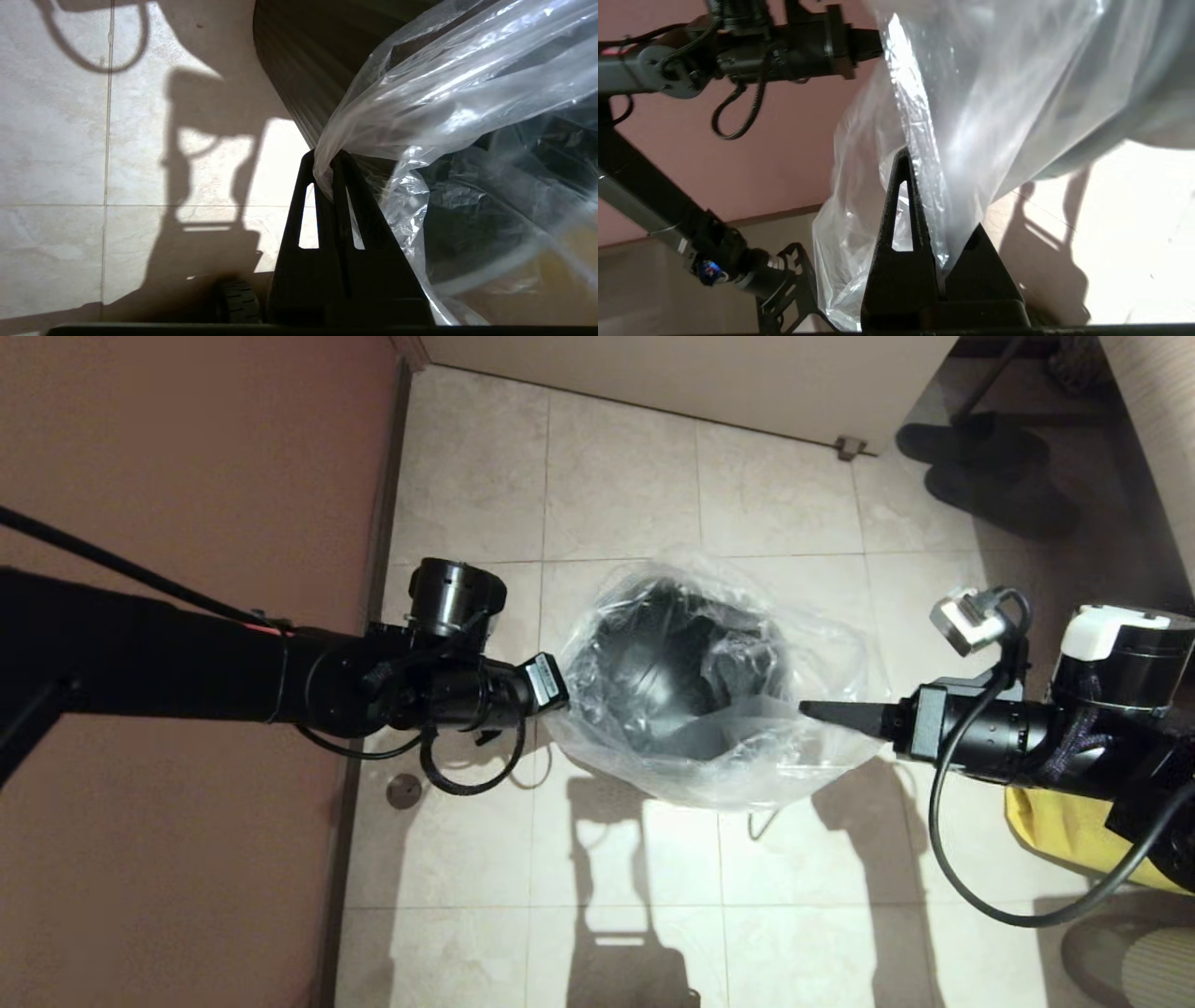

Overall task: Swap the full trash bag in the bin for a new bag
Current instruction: Put the new garbage bag on the trash can

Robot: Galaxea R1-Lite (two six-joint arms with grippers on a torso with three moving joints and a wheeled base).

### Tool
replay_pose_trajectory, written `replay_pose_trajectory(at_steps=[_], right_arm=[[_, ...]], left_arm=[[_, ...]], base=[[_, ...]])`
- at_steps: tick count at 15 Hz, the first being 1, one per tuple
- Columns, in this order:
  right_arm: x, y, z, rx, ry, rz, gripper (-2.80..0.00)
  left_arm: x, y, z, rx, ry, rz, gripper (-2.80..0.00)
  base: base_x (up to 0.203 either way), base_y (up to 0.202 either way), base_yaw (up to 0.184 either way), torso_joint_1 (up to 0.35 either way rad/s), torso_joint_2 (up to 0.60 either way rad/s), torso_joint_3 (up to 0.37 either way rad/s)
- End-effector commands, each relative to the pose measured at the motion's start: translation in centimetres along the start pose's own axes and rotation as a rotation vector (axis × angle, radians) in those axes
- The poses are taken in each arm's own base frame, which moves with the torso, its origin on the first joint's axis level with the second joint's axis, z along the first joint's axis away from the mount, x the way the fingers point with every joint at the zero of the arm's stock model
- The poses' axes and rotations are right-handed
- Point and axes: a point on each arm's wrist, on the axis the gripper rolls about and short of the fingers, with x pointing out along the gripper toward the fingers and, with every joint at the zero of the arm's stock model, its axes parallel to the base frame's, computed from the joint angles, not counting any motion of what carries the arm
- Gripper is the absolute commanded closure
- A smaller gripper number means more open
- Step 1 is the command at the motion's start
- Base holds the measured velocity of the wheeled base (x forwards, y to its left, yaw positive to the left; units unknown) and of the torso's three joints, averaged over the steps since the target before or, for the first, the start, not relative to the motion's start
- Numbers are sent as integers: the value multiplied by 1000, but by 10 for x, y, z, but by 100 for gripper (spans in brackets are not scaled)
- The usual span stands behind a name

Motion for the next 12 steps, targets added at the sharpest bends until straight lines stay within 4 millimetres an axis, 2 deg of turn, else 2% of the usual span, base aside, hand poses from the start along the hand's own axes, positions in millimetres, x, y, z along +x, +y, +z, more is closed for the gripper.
replay_pose_trajectory(at_steps=[1,3,7,12], right_arm=[[-3,-9,-5,25,7,-21,0],[-6,-11,-4,27,1,-31,0],[-12,-35,-11,78,6,-94,0],[-17,-50,-14,107,5,-130,0]], left_arm=[[5,5,-1,-8,9,14,0],[5,7,1,-10,4,17,0],[14,9,-4,-11,21,27,0],[14,3,-2,1,14,12,0]], base=[[0,0,0,0,0,0],[0,0,0,0,0,0],[0,0,0,0,0,0],[0,0,0,0,0,0]])
